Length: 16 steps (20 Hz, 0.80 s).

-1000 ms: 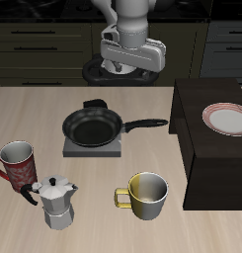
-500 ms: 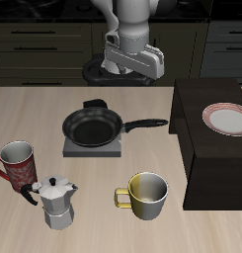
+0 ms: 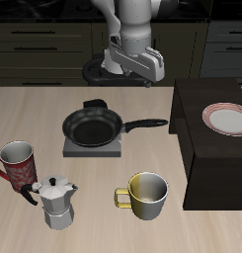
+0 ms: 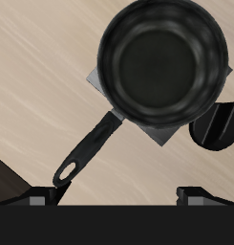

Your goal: Place the frying pan on the top layer of the shelf

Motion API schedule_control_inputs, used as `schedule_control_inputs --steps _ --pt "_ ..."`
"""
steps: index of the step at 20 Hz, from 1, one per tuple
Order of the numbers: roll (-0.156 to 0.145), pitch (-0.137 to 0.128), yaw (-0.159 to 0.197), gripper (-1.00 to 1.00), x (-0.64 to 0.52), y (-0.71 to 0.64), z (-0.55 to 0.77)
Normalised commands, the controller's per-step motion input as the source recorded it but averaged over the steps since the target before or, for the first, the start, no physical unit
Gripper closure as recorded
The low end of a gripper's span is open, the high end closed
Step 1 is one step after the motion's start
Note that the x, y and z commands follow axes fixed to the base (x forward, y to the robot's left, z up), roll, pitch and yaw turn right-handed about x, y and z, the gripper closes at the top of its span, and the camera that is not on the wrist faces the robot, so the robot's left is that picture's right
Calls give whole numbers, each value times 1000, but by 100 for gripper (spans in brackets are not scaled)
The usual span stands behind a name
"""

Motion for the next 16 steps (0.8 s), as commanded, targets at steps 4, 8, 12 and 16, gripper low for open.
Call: schedule_control_inputs --steps 4,8,12,16 --pt "47 -65 -78 -100 112 45 -85" --pt "7 3 -71 -100 162 -63 -339" --pt "18 -55 -33 -100 54 21 -144" --pt "10 -29 -34 -100 60 79 -198"
